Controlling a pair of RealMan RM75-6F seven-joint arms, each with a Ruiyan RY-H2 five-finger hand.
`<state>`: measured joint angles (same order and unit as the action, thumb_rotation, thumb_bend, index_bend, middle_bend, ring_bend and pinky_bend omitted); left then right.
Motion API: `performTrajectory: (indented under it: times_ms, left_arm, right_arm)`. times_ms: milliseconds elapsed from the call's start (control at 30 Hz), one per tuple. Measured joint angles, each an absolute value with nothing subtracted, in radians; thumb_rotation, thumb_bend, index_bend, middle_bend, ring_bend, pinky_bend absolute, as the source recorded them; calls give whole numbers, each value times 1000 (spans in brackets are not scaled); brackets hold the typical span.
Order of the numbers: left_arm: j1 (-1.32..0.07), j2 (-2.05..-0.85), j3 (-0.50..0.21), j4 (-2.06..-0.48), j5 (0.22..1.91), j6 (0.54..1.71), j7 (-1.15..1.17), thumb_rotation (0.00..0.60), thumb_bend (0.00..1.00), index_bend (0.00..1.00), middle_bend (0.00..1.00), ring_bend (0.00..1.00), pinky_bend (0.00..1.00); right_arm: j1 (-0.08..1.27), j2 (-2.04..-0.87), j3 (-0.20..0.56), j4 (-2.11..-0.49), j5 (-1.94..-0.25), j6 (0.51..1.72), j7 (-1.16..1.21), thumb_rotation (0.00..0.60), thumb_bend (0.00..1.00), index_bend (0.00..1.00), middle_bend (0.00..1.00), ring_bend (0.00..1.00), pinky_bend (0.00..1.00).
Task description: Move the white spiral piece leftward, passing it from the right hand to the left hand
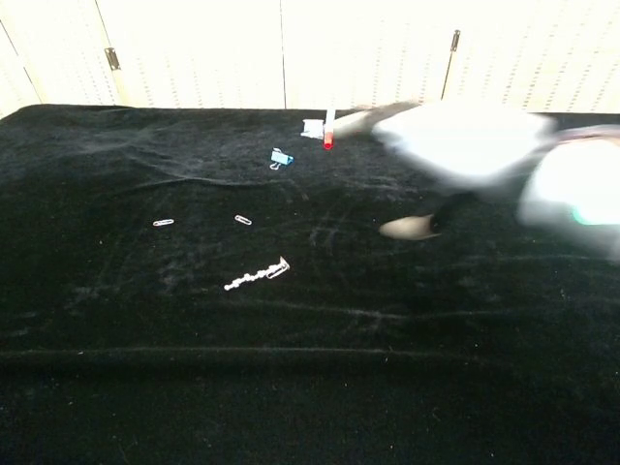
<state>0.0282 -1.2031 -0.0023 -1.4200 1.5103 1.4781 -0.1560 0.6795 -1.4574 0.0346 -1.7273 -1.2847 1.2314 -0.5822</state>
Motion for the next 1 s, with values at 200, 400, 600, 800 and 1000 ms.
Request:
performTrajectory:
  times_ms: [200, 400, 600, 800, 1000]
  left_arm:
    - [-33, -1225, 1, -1490, 1542, 1423, 1, 600, 213, 56, 247, 260, 366]
    - [-110, -1314, -15, -1555, 1564, 1358, 81, 600, 213, 131, 541, 591, 700]
    - [-173, -1469, -48, -1555, 1581, 1343, 96, 600, 213, 352, 849, 873, 913]
    - [-231, -1548, -92, -1591, 1506, 1275, 184, 600, 217, 479, 955, 979, 1000]
    - [-273, -1645, -130, -1618, 1397, 1233, 324, 600, 217, 480, 978, 1000, 1000]
  right_arm:
    - [401, -1289, -94, -1691, -1403, 1550, -305, 600, 303, 5, 0, 0, 0]
    - [140, -1231, -169, -1503, -1485, 1788, 6, 600, 303, 5, 0, 0, 0]
    - [39, -1201, -172, -1419, -1547, 1892, 108, 600, 303, 5, 0, 0, 0]
    - [-1, -1182, -145, -1392, -1580, 1904, 204, 600, 303, 5, 0, 0, 0]
    - [-24, -1164, -108, -1376, -1587, 1910, 285, 600, 303, 5, 0, 0, 0]
